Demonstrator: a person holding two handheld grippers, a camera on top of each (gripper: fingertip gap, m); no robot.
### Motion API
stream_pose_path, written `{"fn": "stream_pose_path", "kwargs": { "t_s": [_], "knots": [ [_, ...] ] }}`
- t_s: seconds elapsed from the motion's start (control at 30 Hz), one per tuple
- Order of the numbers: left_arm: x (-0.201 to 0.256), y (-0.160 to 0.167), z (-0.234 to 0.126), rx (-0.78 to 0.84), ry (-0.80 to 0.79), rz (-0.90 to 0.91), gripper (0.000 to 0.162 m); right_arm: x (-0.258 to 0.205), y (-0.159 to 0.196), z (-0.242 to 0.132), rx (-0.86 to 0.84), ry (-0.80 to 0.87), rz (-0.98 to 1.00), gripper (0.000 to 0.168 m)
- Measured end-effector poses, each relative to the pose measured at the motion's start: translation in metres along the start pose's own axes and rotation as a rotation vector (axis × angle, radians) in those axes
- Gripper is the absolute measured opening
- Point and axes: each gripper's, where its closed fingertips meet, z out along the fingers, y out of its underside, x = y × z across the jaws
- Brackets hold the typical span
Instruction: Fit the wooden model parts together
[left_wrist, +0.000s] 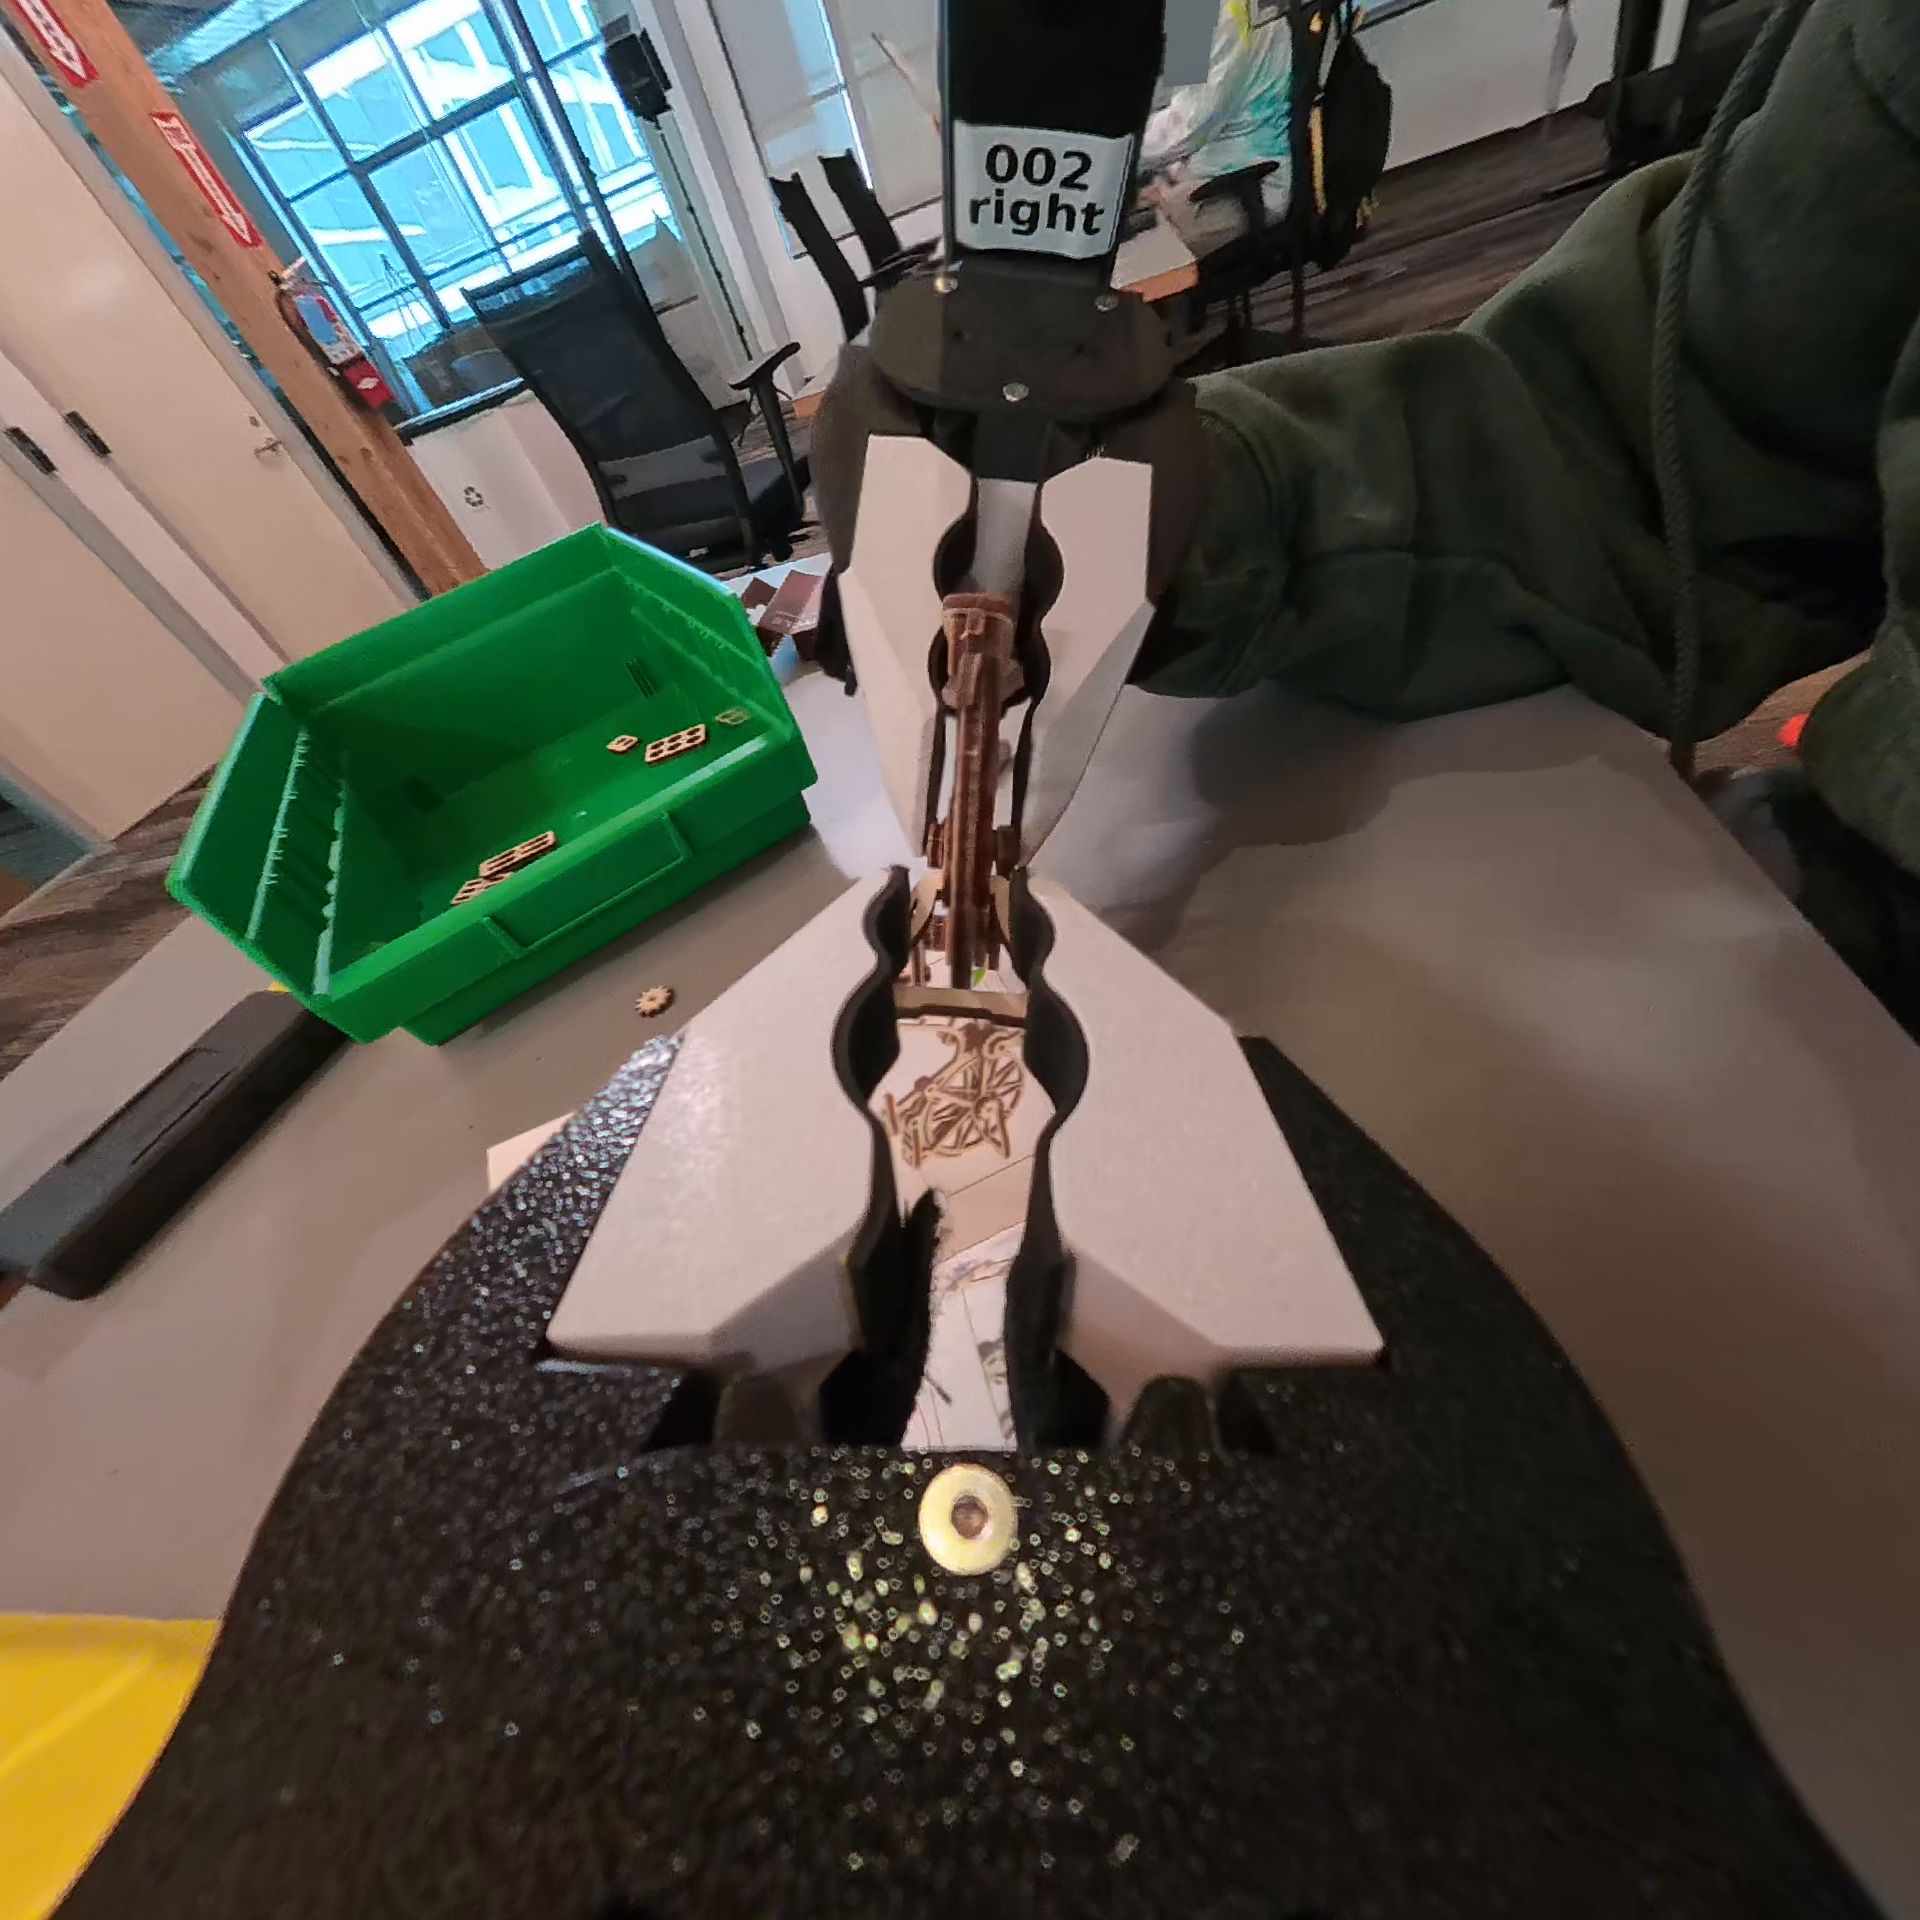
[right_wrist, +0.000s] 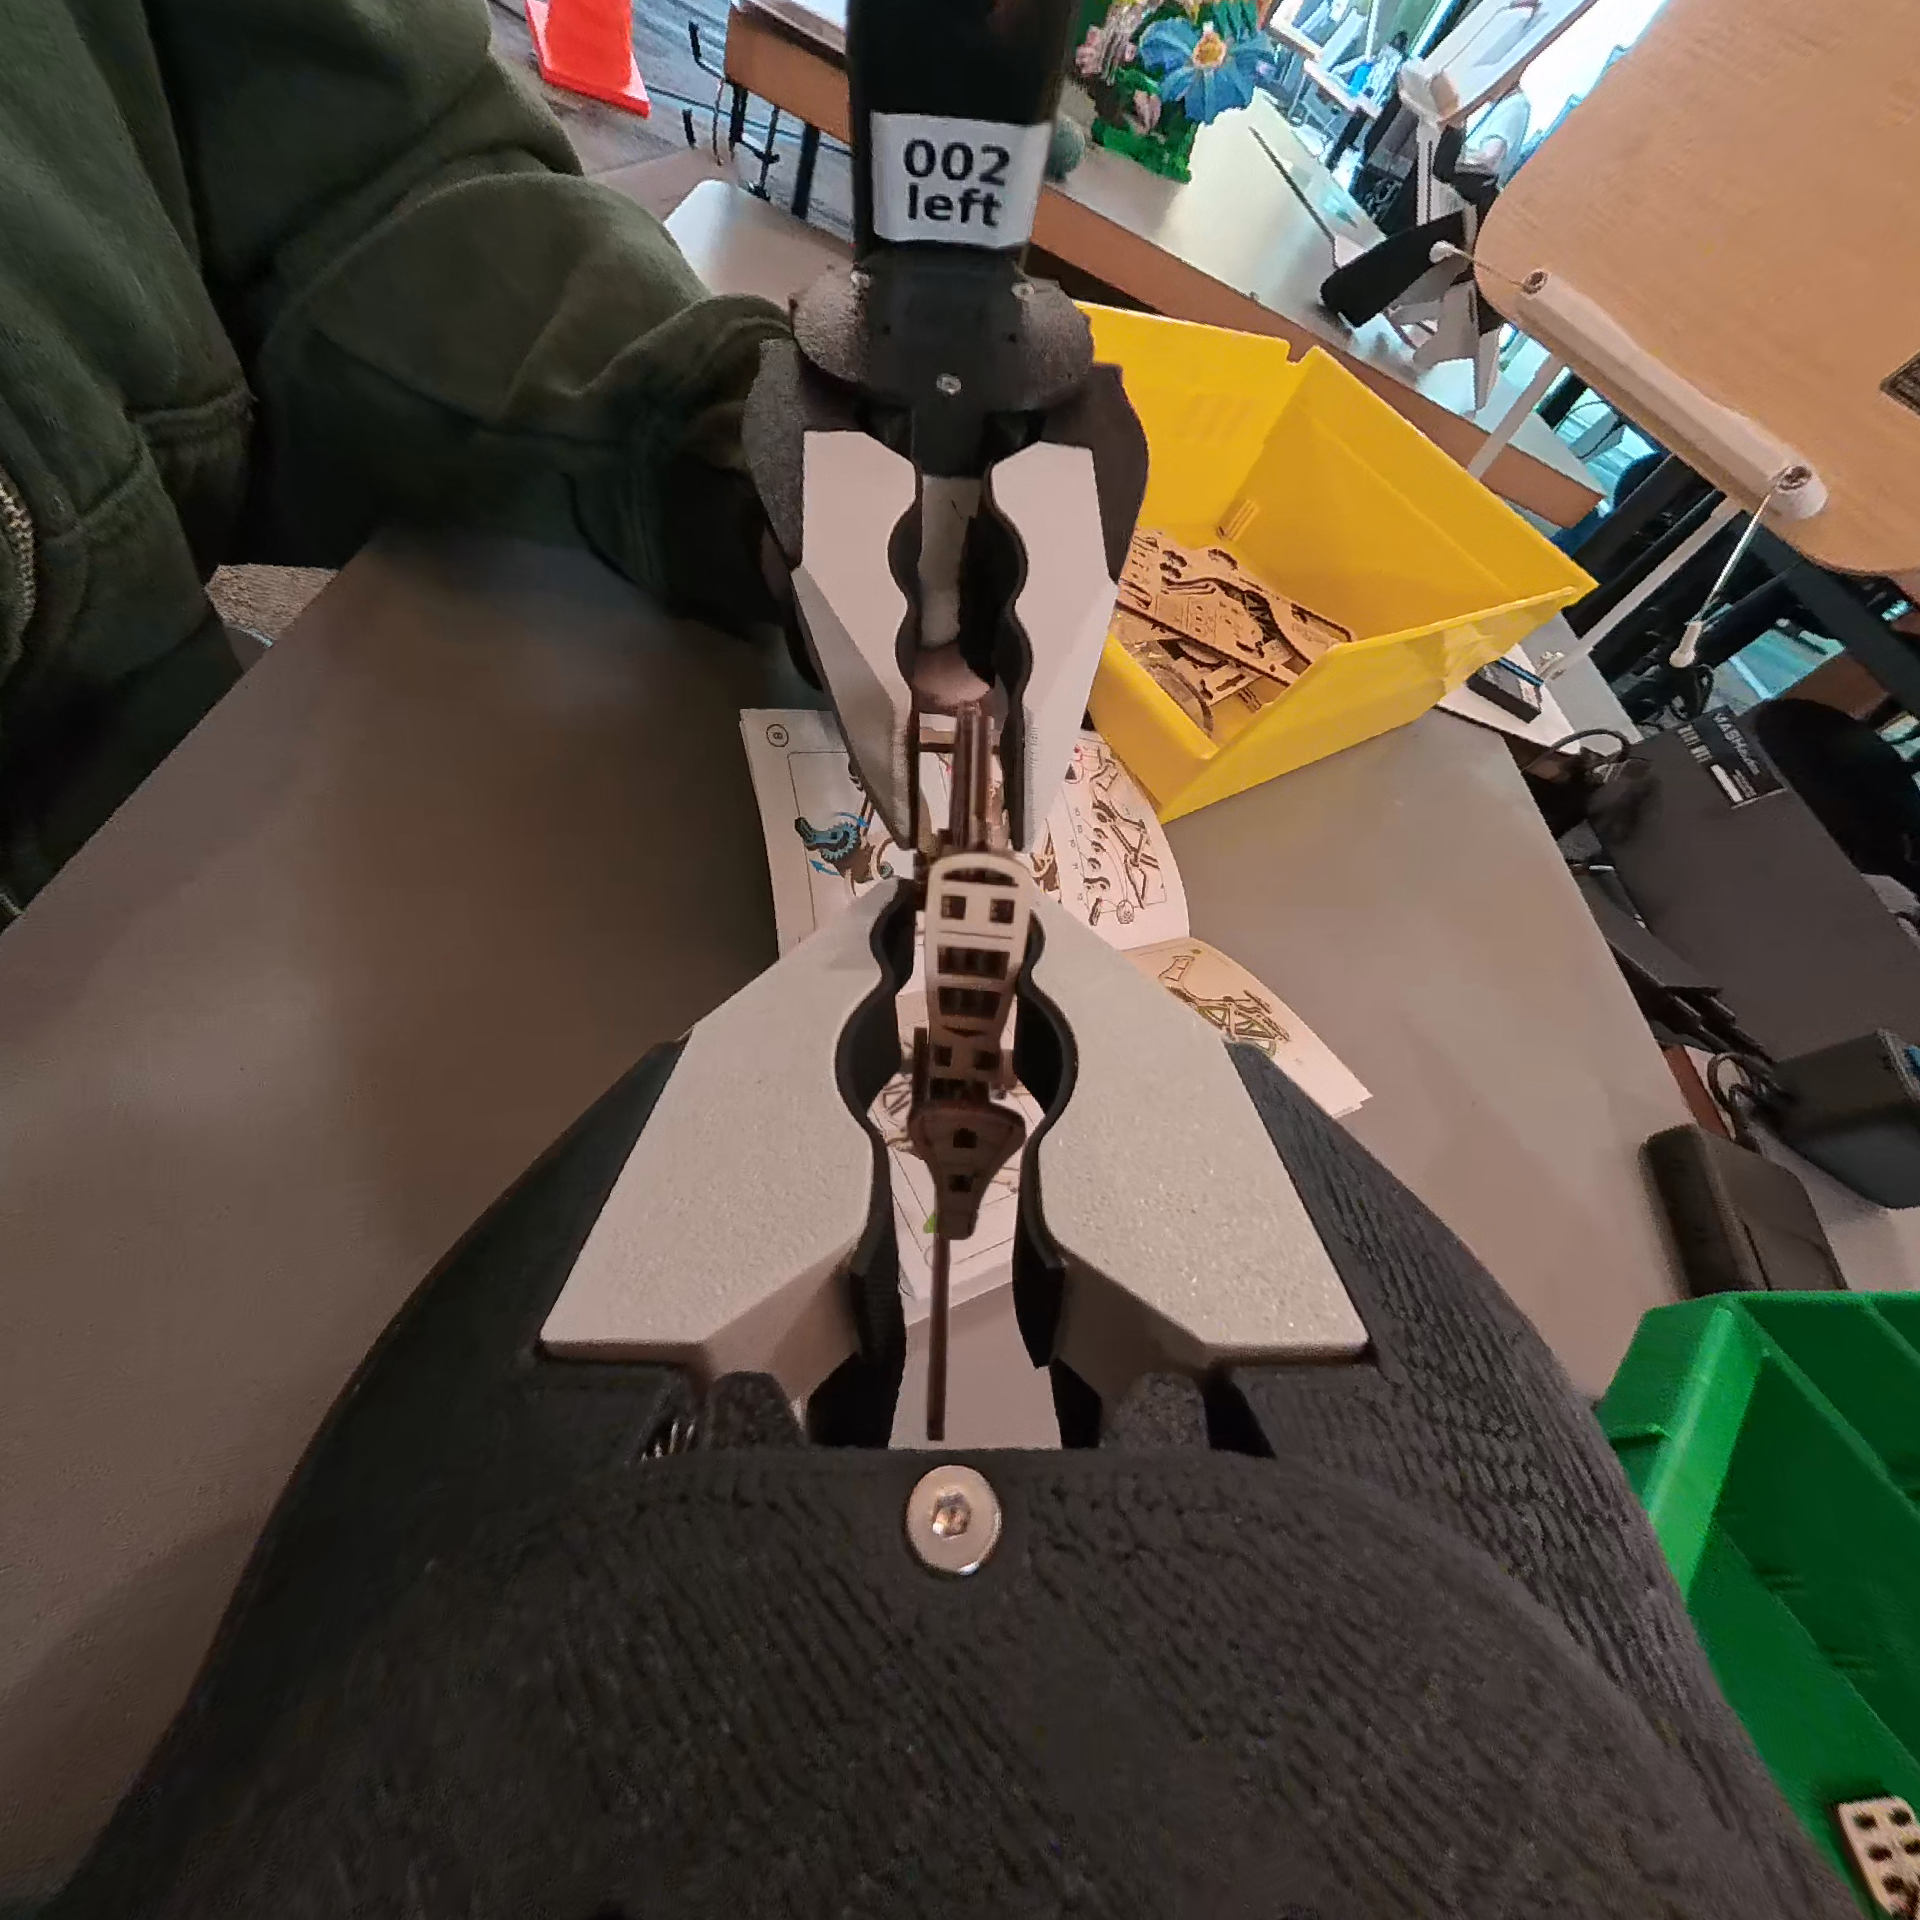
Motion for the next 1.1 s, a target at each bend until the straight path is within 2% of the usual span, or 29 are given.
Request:
{"fn": "stream_pose_path", "kwargs": {
  "t_s": [0.37, 0.57, 0.63, 0.8, 1.1],
  "knots": [
    [-0.016, -0.01, -0.011, 0.021, -0.124, 0.092, 0.008, 0.022, -0.009, 0.006, 0.089, 0.066, 0.31, 0.013],
    [-0.016, -0.014, -0.011, 0.074, -0.109, 0.02, 0.008, 0.017, -0.009, 0.005, 0.083, 0.044, 0.255, 0.013],
    [-0.016, -0.015, -0.01, 0.087, -0.095, -0.015, 0.023, 0.015, -0.008, 0.005, 0.073, 0.038, 0.224, 0.014],
    [-0.013, -0.01, -0.006, 0.065, -0.059, -0.027, 0.043, 0.014, -0.007, 0.001, 0.049, 0.074, 0.069, 0.014],
    [-0.002, -0.002, 0.001, 0.028, -0.009, 0.0, 0.035, -0.003, -0.01, 0.004, 0.03, 0.035, -0.106, 0.013]
  ]
}}
